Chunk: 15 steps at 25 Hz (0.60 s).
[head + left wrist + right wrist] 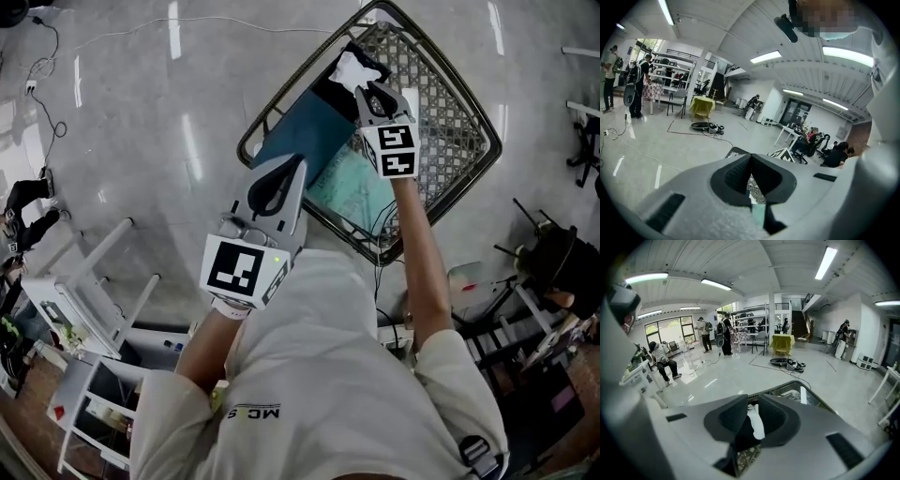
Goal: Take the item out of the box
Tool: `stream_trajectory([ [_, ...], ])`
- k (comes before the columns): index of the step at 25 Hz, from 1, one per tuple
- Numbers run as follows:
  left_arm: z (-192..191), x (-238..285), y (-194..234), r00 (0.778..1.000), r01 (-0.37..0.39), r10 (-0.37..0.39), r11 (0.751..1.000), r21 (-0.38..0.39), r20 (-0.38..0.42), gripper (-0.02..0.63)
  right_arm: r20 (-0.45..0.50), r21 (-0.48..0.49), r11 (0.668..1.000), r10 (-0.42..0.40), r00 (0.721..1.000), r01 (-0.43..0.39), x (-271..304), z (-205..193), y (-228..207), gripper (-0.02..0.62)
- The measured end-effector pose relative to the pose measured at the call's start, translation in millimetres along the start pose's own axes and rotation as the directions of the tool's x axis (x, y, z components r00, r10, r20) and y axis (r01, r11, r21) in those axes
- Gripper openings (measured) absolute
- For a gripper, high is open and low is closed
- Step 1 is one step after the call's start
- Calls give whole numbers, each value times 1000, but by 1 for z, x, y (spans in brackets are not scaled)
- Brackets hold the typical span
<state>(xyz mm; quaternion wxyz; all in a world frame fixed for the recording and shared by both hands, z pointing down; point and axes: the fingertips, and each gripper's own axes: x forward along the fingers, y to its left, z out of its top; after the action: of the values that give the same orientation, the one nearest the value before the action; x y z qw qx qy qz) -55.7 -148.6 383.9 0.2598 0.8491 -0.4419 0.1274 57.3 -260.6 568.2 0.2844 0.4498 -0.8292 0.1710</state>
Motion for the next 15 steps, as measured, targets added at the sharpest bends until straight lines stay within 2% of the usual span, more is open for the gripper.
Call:
stream_trajectory([
  [4, -7, 11, 5, 1000, -6, 6, 1000, -7, -19, 25, -62, -29, 999, 24, 998, -25, 25, -19, -3, 81],
  [9, -18, 19, 13, 999, -22, 21, 999, -26, -36, 25, -184, -55, 997, 46, 982, -57, 51, -47, -6, 100],
  [15, -37, 29, 15, 998, -22, 19, 999, -49, -67, 25, -254, -77, 993, 68, 965, -90, 74, -71, -6, 100],
])
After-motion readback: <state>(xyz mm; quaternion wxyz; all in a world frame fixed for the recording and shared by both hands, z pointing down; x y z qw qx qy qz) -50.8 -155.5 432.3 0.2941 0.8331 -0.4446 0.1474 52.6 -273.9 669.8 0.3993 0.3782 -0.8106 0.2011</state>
